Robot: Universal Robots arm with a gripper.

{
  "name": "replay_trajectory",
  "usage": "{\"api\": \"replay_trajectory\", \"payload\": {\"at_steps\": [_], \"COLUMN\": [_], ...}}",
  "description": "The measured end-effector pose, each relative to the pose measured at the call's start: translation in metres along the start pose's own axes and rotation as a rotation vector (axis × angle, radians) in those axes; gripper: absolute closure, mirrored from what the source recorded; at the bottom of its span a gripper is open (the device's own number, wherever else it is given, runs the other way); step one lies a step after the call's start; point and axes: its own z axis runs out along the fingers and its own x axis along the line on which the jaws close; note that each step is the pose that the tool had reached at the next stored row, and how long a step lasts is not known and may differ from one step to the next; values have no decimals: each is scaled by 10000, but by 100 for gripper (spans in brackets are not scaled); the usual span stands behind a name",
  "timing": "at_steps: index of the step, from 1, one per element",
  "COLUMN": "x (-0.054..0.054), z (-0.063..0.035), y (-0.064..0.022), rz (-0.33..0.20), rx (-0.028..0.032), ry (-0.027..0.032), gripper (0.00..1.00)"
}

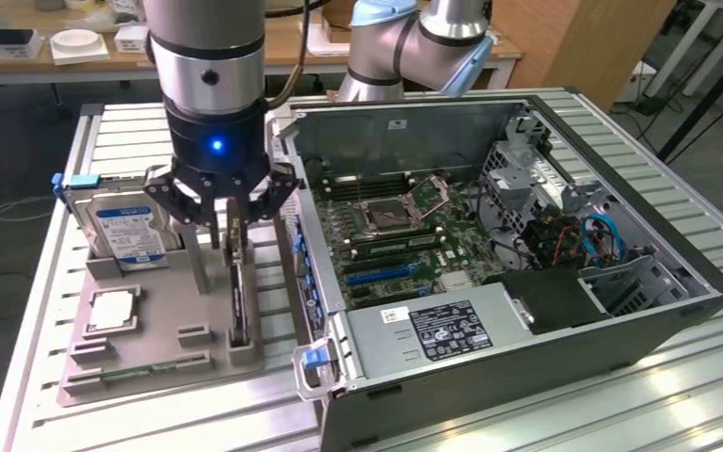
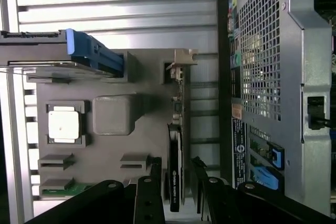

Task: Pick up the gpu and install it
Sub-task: 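Pick up the gpu and move the gpu toward the slot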

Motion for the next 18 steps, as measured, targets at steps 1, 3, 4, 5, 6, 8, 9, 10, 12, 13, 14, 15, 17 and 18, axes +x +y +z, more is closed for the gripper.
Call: {"api": "replay_trajectory", "payload": {"at_steps": [1, 3, 4, 5, 6, 8, 9, 10, 12, 13, 14, 15, 17, 18], "x": [-1, -4, -5, -5, -6, -8, -9, -10, -12, -13, -13, -14, -16, -18], "z": [14, 44, 57, 71, 84, 112, 126, 140, 170, 185, 201, 218, 256, 274], "y": [-3, -12, -17, -22, -27, -38, -45, -52, -65, -70, -75, -78, -81, -81], "rz": [-1, -3, -3, -3, -2, -3, -3, -3, -4, -5, -4, -4, -3, -5], "rx": [0, -1, -1, -1, -1, -1, -1, -1, -2, -2, -2, -3, -3, -3], "ry": [-7, -18, -22, -24, -28, -32, -33, -36, -42, -44, -46, -49, -51, -51], "gripper": [64, 64, 64, 64, 64, 64, 64, 64, 64, 64, 64, 64, 64, 64]}}
